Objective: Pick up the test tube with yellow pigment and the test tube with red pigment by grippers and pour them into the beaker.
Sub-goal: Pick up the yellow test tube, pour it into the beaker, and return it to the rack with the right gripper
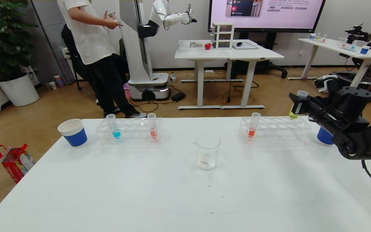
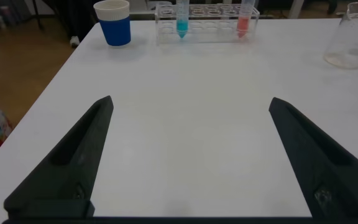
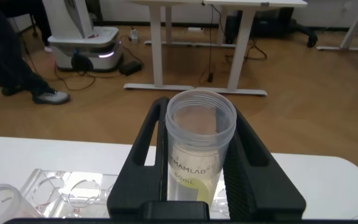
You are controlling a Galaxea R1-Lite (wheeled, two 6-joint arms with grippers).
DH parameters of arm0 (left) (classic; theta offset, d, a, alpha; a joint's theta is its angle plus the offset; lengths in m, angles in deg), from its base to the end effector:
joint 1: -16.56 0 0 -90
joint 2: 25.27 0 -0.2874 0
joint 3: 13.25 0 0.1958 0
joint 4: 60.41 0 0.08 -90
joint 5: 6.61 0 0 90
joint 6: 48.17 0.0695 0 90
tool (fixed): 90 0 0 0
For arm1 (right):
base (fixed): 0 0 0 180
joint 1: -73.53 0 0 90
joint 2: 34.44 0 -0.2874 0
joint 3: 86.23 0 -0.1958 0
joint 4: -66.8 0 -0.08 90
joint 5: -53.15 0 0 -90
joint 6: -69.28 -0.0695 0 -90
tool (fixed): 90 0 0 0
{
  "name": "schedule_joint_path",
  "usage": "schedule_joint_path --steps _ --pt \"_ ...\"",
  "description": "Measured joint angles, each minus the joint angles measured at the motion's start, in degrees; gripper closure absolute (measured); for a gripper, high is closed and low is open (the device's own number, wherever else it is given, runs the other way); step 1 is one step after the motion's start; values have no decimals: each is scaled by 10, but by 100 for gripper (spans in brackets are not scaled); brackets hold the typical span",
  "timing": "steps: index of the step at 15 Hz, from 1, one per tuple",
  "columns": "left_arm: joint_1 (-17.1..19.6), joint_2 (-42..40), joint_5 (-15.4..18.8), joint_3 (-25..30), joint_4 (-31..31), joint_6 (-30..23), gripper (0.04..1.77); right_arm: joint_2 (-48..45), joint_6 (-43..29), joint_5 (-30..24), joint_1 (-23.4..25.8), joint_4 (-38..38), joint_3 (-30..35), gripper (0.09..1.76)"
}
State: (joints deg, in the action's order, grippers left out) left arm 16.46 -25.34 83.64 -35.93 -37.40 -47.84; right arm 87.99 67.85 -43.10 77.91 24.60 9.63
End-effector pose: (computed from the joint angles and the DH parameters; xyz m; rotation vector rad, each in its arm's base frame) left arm 0.0427 -0.0004 0.0747 0.0058 0.0045 -0.0061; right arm 0.4558 -0.0273 0.1314 0.0186 -0.0675 0.0335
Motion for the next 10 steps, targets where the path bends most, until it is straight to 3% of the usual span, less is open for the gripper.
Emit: schedule_joint_path --steps 6,10 --pt "0 0 0 0 0 0 6 -23 11 -9 -5 4 -10 134" --pt "0 0 0 0 0 0 6 -25 73 -60 -49 -1 -20 134"
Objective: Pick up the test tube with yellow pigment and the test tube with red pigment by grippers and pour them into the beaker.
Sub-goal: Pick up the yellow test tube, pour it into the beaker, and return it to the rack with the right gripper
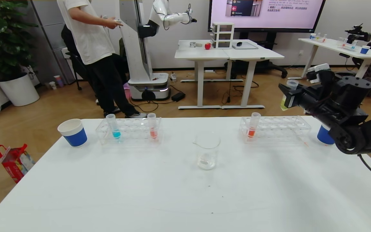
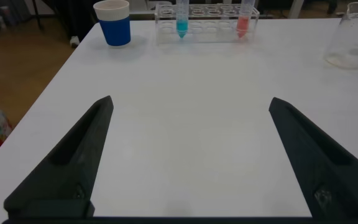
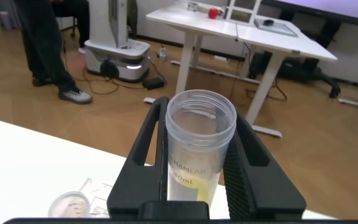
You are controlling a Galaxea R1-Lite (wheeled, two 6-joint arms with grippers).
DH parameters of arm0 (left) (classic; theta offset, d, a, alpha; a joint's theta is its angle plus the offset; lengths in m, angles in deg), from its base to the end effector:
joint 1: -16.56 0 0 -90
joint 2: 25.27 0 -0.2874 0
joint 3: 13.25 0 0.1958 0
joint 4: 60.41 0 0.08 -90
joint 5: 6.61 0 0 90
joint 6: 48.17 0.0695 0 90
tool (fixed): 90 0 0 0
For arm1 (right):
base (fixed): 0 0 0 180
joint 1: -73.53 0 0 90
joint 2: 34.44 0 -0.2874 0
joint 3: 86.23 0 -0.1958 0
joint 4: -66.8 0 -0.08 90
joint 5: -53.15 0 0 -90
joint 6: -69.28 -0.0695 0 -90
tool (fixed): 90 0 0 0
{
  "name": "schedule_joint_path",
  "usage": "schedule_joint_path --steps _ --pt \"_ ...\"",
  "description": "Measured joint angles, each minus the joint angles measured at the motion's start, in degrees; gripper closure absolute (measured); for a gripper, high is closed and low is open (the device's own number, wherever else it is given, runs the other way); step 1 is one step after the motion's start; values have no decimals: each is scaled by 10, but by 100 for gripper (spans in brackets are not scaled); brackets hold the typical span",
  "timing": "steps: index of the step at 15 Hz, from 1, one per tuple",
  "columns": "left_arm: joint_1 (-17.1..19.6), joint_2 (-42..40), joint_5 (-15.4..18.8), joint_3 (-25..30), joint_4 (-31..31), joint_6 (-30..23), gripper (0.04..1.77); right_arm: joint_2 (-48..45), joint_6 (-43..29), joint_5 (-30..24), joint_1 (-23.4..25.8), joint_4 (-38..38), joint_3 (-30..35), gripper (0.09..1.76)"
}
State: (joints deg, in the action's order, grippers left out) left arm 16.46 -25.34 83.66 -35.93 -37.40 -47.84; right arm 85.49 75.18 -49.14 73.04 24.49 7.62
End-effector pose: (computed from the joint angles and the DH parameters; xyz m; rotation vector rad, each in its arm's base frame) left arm 0.0427 -0.0004 0.0747 0.0058 0.0045 -0.0065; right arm 0.4523 0.0187 0.1621 -0.1177 -0.1597 0.2148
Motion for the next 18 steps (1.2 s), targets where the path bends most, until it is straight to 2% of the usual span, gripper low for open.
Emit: schedule_joint_path --steps 5,8,11,14,18 --pt "0 0 0 0 0 0 6 -1 32 -4 -114 -10 -23 134" --pt "0 0 0 0 0 0 6 12 128 -26 -168 -58 -30 134" --pt "0 0 0 0 0 0 6 46 216 -110 -193 -129 -48 134" --pt "0 0 0 0 0 0 6 70 301 -162 -205 -137 -48 134" --pt "0 0 0 0 0 0 6 93 393 -238 -198 -134 -53 134"
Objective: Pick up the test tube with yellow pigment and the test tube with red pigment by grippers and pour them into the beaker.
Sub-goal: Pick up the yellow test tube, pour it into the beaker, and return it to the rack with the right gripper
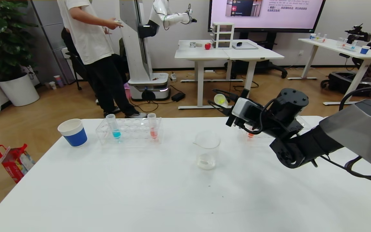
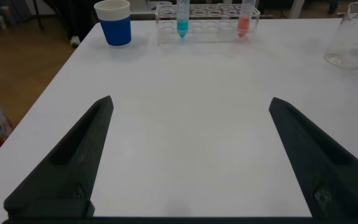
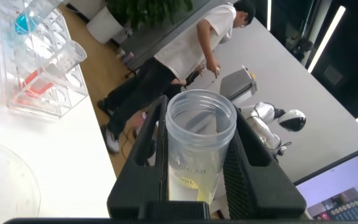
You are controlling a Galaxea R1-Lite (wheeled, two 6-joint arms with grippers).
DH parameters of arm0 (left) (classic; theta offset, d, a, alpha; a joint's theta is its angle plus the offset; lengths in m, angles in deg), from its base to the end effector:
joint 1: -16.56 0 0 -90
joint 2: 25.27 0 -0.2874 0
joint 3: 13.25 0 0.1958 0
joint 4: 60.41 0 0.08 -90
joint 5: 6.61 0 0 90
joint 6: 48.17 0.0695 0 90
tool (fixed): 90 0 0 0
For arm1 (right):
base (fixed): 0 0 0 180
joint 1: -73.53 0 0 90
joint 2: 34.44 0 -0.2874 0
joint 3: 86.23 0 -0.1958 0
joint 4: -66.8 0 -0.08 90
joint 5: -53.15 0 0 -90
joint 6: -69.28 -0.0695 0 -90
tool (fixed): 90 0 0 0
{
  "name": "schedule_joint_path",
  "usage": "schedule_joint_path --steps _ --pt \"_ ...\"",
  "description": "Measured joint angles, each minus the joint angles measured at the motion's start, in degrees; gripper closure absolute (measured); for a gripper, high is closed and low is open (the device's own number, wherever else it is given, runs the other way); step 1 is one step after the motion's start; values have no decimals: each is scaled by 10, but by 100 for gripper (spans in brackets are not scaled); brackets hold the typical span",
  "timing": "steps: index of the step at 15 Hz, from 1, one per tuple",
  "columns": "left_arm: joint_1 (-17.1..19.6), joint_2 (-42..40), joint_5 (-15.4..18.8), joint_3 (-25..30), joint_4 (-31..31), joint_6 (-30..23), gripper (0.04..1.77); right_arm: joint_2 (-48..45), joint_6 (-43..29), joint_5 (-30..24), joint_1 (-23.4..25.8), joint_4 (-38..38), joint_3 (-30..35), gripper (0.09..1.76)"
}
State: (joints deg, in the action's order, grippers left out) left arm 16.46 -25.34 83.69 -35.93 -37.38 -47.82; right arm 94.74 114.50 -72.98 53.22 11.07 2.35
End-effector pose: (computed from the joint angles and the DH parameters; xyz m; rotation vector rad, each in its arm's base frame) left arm 0.0427 -0.0004 0.0746 0.0061 0.0049 -0.0070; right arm 0.4227 0.2001 0.1449 -0.7616 -0.6927 0.7987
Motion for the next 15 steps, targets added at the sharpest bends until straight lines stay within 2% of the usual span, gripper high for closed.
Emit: schedule_joint_path --steps 2,5,9,15 --pt "0 0 0 0 0 0 6 7 42 -10 6 1 -3 134" --pt "0 0 0 0 0 0 6 19 122 -71 19 19 -20 134" --pt "0 0 0 0 0 0 6 32 220 -125 23 67 -59 134" --pt "0 0 0 0 0 0 6 34 278 -164 9 74 -65 134"
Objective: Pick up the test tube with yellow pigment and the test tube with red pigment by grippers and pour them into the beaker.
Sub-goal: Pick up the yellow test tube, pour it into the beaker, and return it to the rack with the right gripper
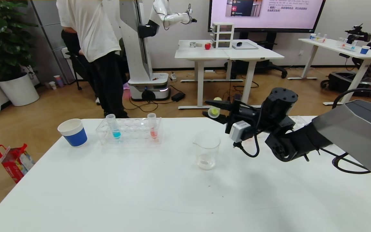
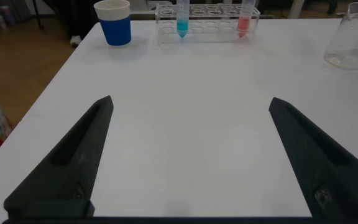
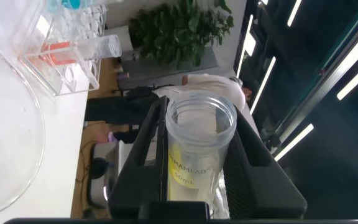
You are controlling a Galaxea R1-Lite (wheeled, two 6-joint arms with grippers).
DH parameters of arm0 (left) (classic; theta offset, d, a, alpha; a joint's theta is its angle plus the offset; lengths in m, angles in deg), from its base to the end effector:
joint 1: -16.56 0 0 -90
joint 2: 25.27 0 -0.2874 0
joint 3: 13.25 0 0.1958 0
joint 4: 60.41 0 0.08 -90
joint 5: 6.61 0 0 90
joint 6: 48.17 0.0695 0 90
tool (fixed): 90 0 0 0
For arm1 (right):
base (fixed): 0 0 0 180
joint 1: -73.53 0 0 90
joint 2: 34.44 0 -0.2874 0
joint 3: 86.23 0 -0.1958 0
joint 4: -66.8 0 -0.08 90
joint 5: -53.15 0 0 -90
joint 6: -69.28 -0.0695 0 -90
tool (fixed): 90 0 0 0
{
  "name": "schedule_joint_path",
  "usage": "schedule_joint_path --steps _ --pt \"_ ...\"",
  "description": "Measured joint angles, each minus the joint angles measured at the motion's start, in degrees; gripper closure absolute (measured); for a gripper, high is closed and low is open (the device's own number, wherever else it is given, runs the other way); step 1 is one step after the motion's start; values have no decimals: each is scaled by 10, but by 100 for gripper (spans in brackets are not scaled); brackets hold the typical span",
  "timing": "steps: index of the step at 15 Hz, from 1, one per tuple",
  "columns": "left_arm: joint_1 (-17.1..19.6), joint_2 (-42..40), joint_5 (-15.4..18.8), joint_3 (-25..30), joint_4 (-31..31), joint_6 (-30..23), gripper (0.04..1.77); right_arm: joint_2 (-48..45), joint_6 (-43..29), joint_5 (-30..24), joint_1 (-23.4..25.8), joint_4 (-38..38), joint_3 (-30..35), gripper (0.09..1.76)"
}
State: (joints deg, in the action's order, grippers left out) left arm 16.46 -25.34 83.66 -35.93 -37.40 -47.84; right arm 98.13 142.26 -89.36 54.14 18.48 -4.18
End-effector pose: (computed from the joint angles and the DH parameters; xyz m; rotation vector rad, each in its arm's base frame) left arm 0.0427 -0.0004 0.0747 0.0058 0.0045 -0.0065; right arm 0.4292 0.2095 0.1294 -1.1591 -1.0060 0.9190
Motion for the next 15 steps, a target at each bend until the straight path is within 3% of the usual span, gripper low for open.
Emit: schedule_joint_path --steps 6,15 --pt "0 0 0 0 0 0 6 1 103 -12 3 56 1 134" --pt "0 0 0 0 0 0 6 8 187 -13 -6 62 -1 134"
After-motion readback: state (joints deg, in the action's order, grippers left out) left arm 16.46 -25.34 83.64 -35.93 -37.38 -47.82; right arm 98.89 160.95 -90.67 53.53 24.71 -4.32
